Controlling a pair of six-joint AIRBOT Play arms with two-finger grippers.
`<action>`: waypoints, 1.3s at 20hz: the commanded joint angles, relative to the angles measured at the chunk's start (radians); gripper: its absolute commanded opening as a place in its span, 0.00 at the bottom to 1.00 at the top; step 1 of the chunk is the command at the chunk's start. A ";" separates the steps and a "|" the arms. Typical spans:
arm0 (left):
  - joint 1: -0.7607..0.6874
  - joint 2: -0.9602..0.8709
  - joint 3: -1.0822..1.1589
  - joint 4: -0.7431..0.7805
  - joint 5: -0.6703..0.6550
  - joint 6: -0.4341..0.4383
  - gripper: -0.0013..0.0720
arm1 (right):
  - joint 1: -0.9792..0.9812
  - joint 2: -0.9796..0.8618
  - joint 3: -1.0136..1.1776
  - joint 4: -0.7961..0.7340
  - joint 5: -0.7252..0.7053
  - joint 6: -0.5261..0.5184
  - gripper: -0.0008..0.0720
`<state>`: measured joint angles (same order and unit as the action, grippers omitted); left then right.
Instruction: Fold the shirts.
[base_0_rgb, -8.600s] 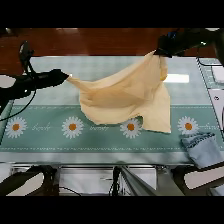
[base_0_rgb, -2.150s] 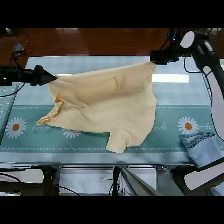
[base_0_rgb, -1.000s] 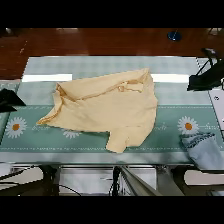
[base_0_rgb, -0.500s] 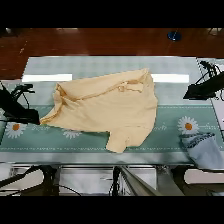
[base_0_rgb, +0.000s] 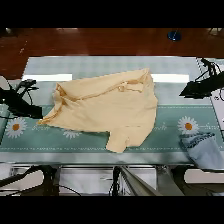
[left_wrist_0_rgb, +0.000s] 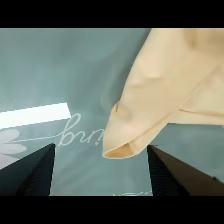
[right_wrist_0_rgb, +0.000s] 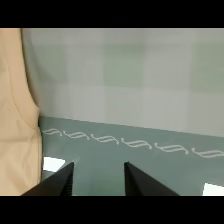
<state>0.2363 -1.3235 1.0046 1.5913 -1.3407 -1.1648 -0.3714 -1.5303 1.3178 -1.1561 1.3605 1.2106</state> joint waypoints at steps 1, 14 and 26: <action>-0.007 -0.009 -0.008 -0.048 -0.016 0.048 1.00 | -0.001 0.001 0.000 0.033 0.000 -0.001 0.57; -0.008 -0.010 -0.129 -0.038 0.203 -0.057 0.52 | -0.001 0.001 0.000 0.034 0.055 -0.001 0.56; -0.008 -0.008 -0.129 -0.040 0.132 0.031 0.05 | -0.001 0.001 -0.073 0.114 0.171 -0.030 0.71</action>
<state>0.2283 -1.3327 0.8757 1.5513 -1.1969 -1.1469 -0.3721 -1.5303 1.2900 -1.0653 1.5055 1.1957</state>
